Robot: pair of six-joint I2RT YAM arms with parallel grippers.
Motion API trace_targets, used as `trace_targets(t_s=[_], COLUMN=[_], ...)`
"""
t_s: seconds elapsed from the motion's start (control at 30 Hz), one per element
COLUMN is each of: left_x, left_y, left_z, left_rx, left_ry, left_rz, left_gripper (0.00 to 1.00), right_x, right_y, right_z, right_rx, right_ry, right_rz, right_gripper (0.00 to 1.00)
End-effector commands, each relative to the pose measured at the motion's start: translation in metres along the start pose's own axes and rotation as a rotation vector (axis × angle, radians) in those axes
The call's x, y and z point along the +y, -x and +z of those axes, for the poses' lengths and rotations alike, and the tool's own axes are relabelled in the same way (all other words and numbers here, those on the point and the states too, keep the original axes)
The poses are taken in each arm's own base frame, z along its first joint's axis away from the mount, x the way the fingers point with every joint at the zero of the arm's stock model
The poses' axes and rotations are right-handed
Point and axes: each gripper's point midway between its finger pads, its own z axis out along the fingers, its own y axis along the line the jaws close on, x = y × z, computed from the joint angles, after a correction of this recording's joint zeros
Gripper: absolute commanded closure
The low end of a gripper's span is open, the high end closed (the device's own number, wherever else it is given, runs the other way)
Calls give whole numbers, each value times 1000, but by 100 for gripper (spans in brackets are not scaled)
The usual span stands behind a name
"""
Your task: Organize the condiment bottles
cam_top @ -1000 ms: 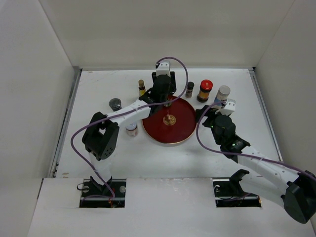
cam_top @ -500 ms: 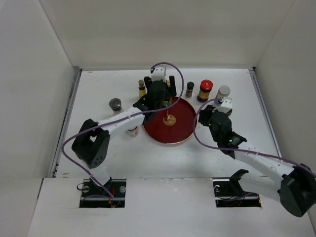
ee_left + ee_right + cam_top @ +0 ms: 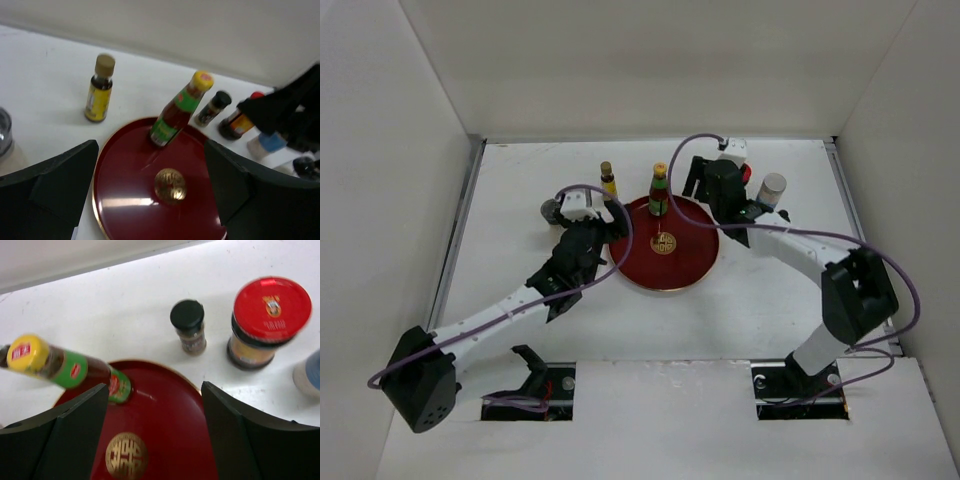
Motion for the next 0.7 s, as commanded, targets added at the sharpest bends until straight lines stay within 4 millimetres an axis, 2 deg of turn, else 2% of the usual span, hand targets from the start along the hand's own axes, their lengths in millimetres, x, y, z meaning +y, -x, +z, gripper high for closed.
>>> trace_targets(t_s=[0.0, 0.23, 0.4, 0.47, 0.67], left_x=[8, 8, 15, 15, 11], left_y=[-24, -52, -51, -49, -52], left_z=[-17, -46, -52, -52, -52], left_rx=[34, 56, 30, 15, 16], left_ry=[-18, -92, -105, -112, -124], left_rz=[-56, -82, -105, -115, -115], left_gripper=[13, 13, 13, 13, 13], right_x=[4, -4, -11, -13, -27], right_y=[22, 14, 8, 9, 6], right_z=[20, 61, 79, 84, 98], right_rx=[-15, 13, 20, 16, 20], right_ry=[-30, -133, -162, -168, -204], right_rz=[-22, -77, -74, -70, -68], right_gripper=[18, 18, 19, 22, 21])
